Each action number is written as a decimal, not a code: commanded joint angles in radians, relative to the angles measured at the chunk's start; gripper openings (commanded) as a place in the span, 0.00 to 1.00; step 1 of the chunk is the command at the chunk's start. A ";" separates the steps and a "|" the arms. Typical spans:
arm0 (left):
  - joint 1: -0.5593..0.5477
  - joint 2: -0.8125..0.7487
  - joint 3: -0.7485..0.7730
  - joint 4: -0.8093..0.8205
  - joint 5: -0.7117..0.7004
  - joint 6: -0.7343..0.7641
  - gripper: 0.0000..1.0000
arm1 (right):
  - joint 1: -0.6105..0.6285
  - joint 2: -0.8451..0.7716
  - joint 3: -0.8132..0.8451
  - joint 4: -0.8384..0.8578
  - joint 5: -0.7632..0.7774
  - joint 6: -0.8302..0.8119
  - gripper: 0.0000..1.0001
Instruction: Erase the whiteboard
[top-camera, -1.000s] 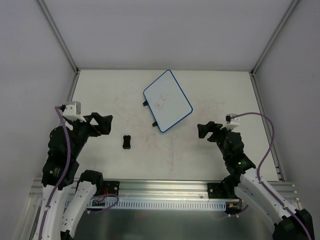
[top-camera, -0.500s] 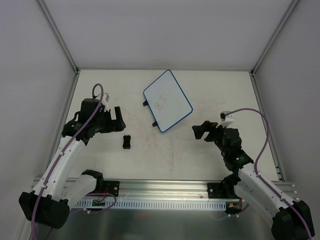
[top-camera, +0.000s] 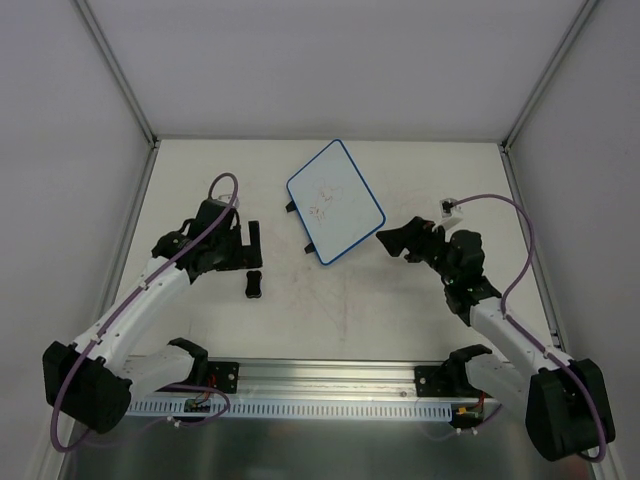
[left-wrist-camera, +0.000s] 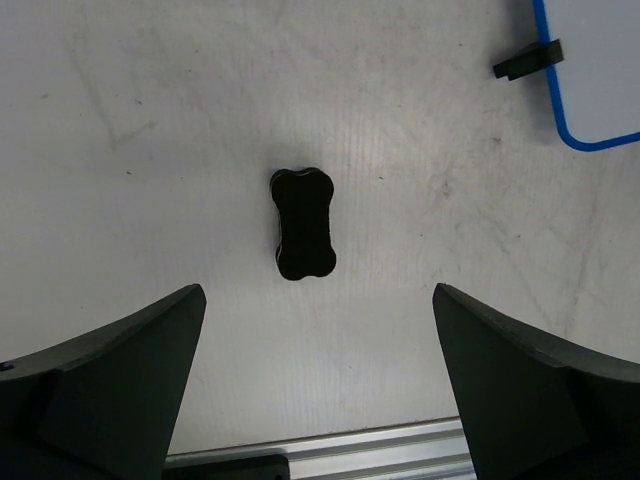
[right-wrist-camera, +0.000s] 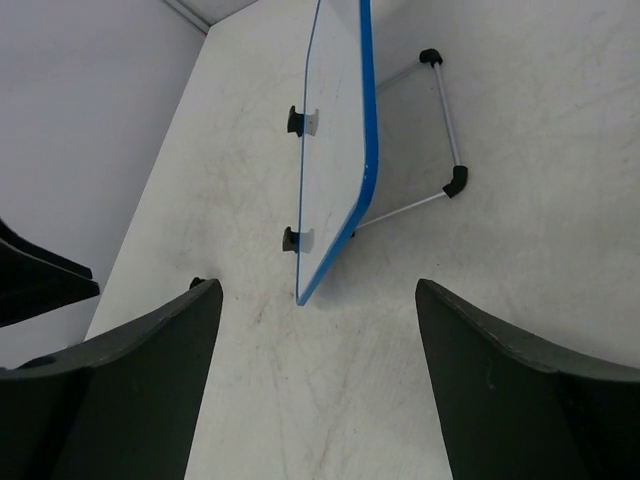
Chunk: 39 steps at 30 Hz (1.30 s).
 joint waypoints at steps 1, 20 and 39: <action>-0.011 0.050 -0.026 -0.008 -0.072 -0.084 0.99 | -0.020 0.071 0.073 0.136 -0.062 0.078 0.80; -0.040 0.202 -0.123 0.176 -0.109 -0.150 0.99 | -0.023 0.349 0.114 0.409 -0.042 0.128 0.61; -0.040 0.212 -0.209 0.249 -0.112 -0.150 0.99 | 0.016 0.504 0.145 0.524 -0.012 0.070 0.32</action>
